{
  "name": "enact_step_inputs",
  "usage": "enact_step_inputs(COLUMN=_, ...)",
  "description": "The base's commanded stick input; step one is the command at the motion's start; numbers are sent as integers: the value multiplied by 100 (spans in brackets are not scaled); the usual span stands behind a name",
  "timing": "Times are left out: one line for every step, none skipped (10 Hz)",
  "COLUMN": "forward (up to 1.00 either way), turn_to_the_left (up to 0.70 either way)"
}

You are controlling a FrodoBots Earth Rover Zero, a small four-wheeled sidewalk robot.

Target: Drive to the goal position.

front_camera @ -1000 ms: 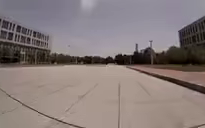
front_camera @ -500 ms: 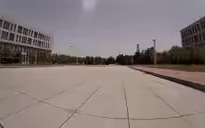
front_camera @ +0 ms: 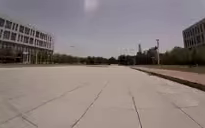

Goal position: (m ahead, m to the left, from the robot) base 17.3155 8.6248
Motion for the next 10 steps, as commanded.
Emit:
enact_step_inputs(forward=100, turn_to_the_left=0)
enact_step_inputs(forward=100, turn_to_the_left=0)
enact_step_inputs(forward=100, turn_to_the_left=0)
enact_step_inputs(forward=100, turn_to_the_left=0)
enact_step_inputs(forward=100, turn_to_the_left=0)
enact_step_inputs(forward=100, turn_to_the_left=0)
enact_step_inputs(forward=100, turn_to_the_left=0)
enact_step_inputs(forward=100, turn_to_the_left=0)
enact_step_inputs(forward=100, turn_to_the_left=0)
enact_step_inputs(forward=100, turn_to_the_left=0)
